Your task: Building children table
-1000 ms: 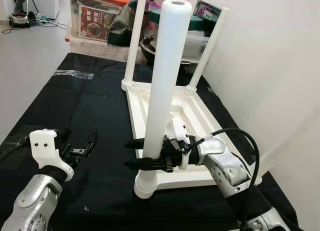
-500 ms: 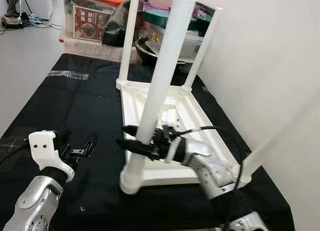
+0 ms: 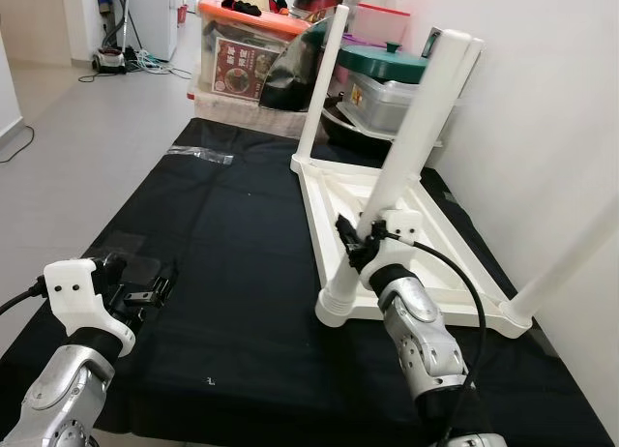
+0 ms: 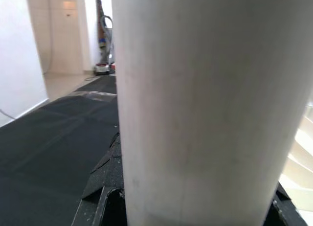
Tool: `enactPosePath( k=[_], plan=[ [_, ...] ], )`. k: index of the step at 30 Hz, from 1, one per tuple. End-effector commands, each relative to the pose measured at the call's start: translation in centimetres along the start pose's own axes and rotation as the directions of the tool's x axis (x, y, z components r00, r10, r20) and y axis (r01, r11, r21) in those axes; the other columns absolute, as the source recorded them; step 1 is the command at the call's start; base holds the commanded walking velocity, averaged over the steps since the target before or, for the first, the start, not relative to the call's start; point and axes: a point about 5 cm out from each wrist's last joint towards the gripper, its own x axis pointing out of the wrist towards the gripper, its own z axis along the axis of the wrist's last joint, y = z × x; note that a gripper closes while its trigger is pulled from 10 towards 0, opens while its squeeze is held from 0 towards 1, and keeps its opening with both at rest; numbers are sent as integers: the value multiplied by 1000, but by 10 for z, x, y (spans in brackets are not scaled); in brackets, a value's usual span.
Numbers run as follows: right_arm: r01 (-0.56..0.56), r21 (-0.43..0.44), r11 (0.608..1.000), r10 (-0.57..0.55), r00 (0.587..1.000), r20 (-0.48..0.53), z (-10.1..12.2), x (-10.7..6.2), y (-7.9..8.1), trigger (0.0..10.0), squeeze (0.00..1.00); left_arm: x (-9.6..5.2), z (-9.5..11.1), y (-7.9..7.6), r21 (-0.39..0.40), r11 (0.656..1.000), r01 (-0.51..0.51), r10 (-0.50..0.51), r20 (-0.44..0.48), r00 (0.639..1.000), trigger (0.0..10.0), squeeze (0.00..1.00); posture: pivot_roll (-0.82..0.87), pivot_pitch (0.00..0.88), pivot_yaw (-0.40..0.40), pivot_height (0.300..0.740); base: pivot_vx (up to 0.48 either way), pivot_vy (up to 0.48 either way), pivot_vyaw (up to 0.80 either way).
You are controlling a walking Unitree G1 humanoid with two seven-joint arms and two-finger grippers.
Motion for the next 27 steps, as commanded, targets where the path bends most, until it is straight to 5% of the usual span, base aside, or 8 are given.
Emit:
enactPosePath(
  k=[1, 13, 14, 15, 16, 27],
  plan=[
    [218, -62, 974, -222, 973, -66, -15, -14, -39, 10000, 0, 5, -2, -3, 5, 1000, 9, -8, -16, 1000, 10000, 0, 154, 0, -180, 740, 0, 0, 0],
    [346, -30, 938, -347, 927, -144, -28, -12, -41, 10000, 0, 7, -2, -3, 17, 1000, 6, -6, -23, 1000, 10000, 0, 158, 0, -176, 740, 0, 0, 0],
    [341, -6, 940, -339, 932, -131, -25, -12, -40, 10000, 376, 8, -2, -2, 17, 1000, 5, -5, -23, 1000, 10000, 0, 155, 0, -173, 740, 0, 0, 0],
    [341, -6, 940, -339, 932, -131, -25, -12, -40, 10000, 376, 8, -2, -2, 17, 1000, 5, -5, -23, 1000, 10000, 0, 155, 0, -173, 740, 0, 0, 0],
    [334, 17, 942, -330, 937, -115, -21, -12, -38, 10000, 1000, 8, -2, -2, 18, 1000, 6, -6, -23, 1000, 10000, 0, 153, 0, -173, 740, 0, 0, 0],
    [256, 111, 960, -264, 962, 69, 22, -12, -22, 10000, 1000, 10, -1, -2, 20, 1000, 20, -20, -26, 999, 10000, 0, 135, 0, -162, 740, 0, 0, 0]
  ],
)
